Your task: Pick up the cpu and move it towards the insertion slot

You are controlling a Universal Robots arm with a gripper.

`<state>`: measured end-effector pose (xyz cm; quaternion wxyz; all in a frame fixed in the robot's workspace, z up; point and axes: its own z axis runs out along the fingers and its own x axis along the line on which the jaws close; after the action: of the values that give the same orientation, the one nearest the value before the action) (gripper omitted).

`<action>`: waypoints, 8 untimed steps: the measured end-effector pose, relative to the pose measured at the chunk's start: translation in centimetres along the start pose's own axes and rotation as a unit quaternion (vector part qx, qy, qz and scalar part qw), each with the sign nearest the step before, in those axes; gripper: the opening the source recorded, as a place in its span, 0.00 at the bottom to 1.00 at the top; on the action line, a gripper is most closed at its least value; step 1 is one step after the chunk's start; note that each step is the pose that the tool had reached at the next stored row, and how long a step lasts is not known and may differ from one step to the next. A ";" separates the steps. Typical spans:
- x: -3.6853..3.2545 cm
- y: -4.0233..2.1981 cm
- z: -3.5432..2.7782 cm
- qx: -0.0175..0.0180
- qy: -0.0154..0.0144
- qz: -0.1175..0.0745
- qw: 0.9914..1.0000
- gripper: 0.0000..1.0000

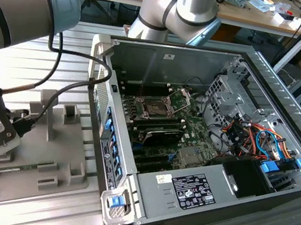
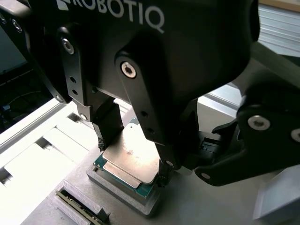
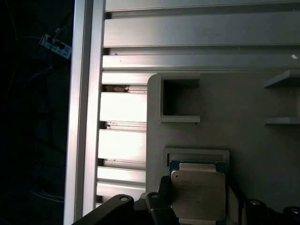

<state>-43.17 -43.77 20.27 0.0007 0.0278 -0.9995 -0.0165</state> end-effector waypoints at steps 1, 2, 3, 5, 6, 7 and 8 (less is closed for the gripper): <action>0.00 0.00 -0.04 0.000 0.000 0.000 1.000 0.55; 0.00 0.00 -0.06 0.000 0.000 0.000 1.000 0.55; 0.00 0.00 -0.09 0.000 0.000 0.000 1.000 0.55; 0.00 0.01 -0.12 0.000 0.000 0.000 1.000 0.55; 0.00 0.00 -0.14 0.000 0.000 0.000 1.000 0.55; 0.00 0.01 -0.16 0.000 0.000 0.000 1.000 0.55; 0.00 0.01 -0.18 0.000 0.000 0.000 1.000 0.55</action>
<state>-43.17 -43.77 20.46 0.0007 0.0278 -0.9995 -0.0165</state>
